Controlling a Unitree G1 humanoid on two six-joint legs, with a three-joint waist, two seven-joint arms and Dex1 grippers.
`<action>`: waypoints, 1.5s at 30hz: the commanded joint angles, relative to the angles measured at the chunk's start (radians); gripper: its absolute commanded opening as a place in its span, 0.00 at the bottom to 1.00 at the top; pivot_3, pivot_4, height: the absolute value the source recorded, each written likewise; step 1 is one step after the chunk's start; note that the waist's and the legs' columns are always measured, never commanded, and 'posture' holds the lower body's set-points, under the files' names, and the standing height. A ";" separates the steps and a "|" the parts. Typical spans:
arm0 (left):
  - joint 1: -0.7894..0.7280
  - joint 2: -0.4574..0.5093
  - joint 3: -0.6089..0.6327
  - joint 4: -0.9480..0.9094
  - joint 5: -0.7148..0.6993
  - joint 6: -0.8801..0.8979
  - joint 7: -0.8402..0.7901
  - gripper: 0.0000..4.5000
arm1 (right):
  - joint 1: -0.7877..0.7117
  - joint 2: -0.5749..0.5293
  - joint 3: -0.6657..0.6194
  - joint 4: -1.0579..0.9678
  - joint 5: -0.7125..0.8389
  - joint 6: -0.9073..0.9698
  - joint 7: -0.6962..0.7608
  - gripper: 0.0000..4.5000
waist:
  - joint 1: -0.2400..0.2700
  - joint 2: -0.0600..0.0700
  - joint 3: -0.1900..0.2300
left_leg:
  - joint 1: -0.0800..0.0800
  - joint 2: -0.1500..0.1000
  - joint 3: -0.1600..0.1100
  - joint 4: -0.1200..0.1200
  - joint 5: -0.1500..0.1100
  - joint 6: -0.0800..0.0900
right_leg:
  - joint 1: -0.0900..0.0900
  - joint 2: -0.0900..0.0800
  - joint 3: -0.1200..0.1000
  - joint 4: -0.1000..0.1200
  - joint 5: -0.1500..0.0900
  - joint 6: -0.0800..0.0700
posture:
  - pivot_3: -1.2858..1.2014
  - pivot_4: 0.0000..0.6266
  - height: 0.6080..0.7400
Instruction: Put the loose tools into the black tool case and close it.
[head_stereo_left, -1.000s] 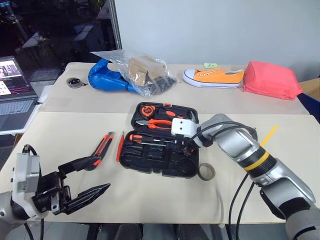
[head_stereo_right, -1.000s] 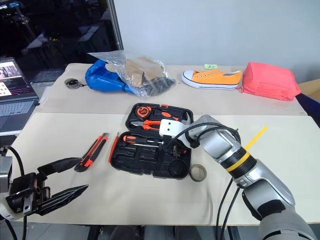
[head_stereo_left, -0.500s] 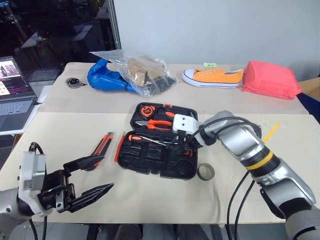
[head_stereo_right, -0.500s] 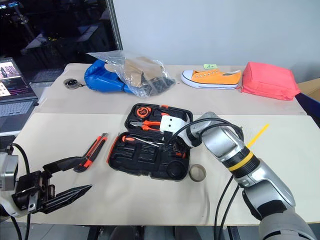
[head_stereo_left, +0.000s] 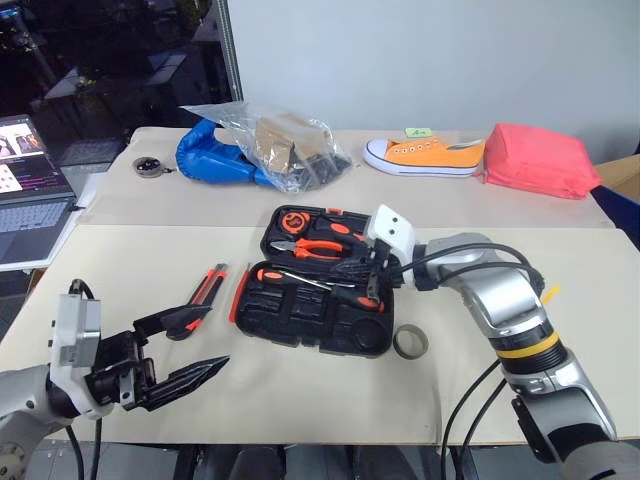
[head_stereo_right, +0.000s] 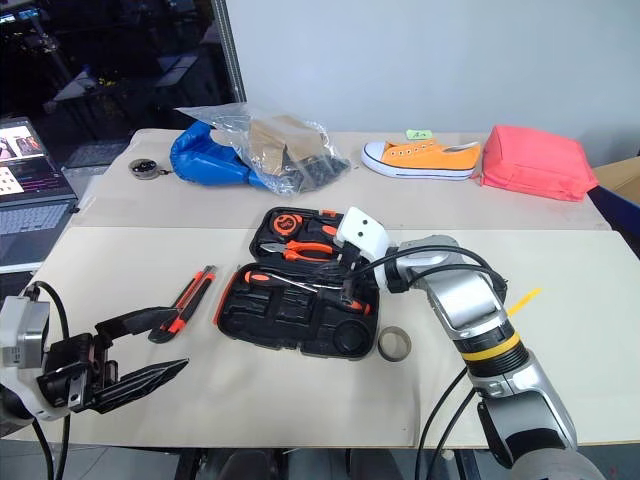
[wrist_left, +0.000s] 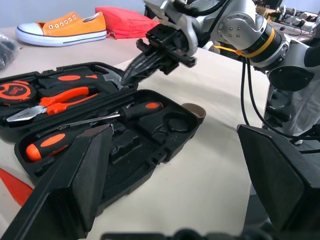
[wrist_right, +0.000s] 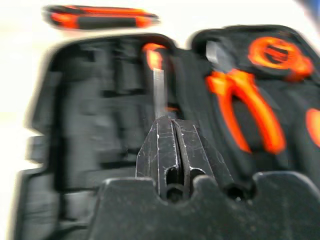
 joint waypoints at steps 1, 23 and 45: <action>-0.006 0.001 0.001 -0.010 0.000 -0.023 -0.003 0.94 | 0.022 -0.007 0.047 0.011 -0.074 -0.085 -0.037 0.00 | 0.001 0.000 0.000 | 0.000 0.000 0.001 0.000 0.000 0.000 | 0.000 0.000 0.000 0.000 0.000 0.000 | 0.52 0.24 1.00; -0.003 -0.002 0.002 -0.028 -0.004 -0.017 0.021 0.94 | 0.074 0.083 -0.133 -0.077 0.131 0.037 -0.009 0.00 | 0.003 0.000 0.000 | 0.000 0.001 -0.001 0.000 0.000 0.000 | 0.001 0.000 0.000 0.000 0.000 0.000 | 0.52 0.24 1.00; -0.004 0.003 -0.015 -0.039 0.012 -0.010 0.073 0.94 | 0.416 0.182 0.087 0.061 -0.189 -0.346 -0.330 0.00 | -0.010 -0.005 -0.004 | 0.012 0.001 0.004 -0.002 0.000 -0.001 | 0.013 0.000 0.000 -0.001 -0.002 -0.001 | 0.52 0.24 1.00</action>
